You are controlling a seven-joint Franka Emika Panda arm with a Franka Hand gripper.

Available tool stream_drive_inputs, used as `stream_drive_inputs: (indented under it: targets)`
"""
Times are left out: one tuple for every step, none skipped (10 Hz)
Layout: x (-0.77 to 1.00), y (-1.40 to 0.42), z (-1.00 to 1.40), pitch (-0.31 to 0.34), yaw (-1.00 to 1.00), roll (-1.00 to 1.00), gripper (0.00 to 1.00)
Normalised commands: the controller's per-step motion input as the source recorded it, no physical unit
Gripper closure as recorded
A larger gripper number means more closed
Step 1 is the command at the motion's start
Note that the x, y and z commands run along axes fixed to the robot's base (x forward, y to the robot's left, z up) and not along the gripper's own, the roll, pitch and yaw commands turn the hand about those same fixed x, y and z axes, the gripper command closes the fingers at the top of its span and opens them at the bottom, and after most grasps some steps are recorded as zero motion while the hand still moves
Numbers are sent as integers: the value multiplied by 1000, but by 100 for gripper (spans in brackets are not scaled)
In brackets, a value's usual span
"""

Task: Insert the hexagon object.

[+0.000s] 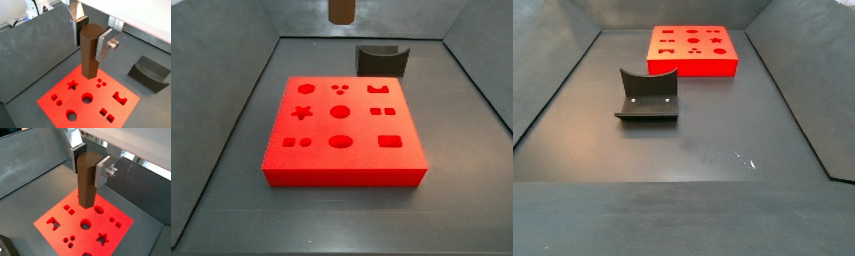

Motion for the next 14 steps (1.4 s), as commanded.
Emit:
stream_drive_inputs:
  targets:
    - [-106, 0, -43, -40, 0, -33, 100]
    - [0, 0, -26, -26, 0, -10, 100]
    - [-246, 0, -206, -43, -186, -97, 100]
    - [-211, 289, -157, 0, -14, -64, 100]
    - [-151, 823, -297, 0, 300, -67, 100]
    - [-191, 826, -363, -10, 369, -11, 100]
    - [-186, 797, -591, -123, 374, -50, 100]
    - [-194, 757, -680, -236, 289, -130, 100]
    - [-243, 663, -697, -236, 131, -119, 100]
    - [-403, 537, -677, -271, 51, -116, 100]
    - [-346, 154, -691, -273, 57, -69, 100]
    - [-69, -77, -391, -157, 123, 0, 100]
    - [0, -214, -449, -196, 106, -24, 100]
    - [-14, -71, -549, -233, 109, -74, 100]
